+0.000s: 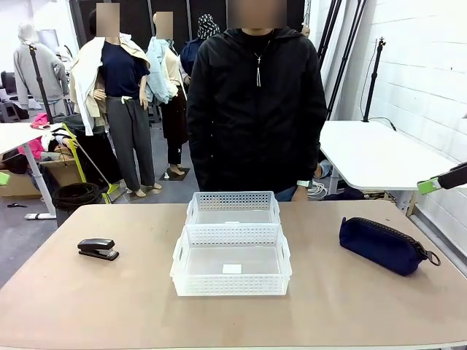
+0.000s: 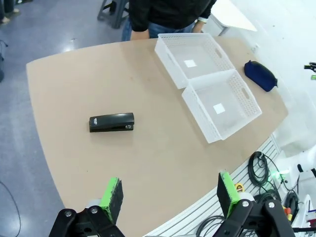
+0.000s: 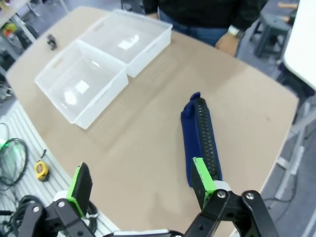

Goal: Distribute items into two baskets.
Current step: Pick up the Pencil pouch that the person points to.

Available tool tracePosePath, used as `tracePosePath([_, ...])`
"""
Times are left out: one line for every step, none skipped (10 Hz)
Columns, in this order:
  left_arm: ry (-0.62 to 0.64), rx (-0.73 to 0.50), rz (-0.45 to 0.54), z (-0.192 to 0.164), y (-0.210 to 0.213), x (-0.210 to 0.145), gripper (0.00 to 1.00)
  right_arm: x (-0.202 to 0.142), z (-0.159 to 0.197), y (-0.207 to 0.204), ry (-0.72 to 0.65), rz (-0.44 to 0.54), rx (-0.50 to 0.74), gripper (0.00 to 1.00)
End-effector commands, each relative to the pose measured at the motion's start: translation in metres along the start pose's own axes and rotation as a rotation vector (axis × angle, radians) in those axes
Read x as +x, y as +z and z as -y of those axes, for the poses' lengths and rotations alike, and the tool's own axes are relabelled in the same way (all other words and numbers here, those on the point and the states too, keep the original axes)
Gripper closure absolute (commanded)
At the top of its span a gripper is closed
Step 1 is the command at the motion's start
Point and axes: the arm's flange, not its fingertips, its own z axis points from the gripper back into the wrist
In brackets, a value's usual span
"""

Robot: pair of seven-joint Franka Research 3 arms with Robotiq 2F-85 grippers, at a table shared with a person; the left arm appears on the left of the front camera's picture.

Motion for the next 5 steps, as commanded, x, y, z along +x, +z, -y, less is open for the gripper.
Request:
tracePosePath([-0.025,-0.091,-0.003,-0.013,-0.008,0.010,0.00,-0.020,0.002,-0.016,0.043,0.054,0.050,0.00])
tracePosePath([-0.040,-0.101,0.013,-0.022,-0.002,0.009,0.00,-0.025,0.005,-0.013,0.079,0.096,0.066,0.00])
tracePosePath([-0.067,-0.133,0.041,-0.030,0.003,0.008,0.00,-0.029,0.009,-0.009,0.095,0.123,0.055,0.00])
tracePosePath([-0.085,-0.132,0.081,-0.036,0.007,0.007,0.00,-0.029,0.013,-0.004,0.095,0.158,0.043,0.00])
tracePosePath([-0.107,-0.134,0.116,-0.036,0.010,0.009,0.00,-0.028,0.014,0.000,0.099,0.171,0.031,0.00])
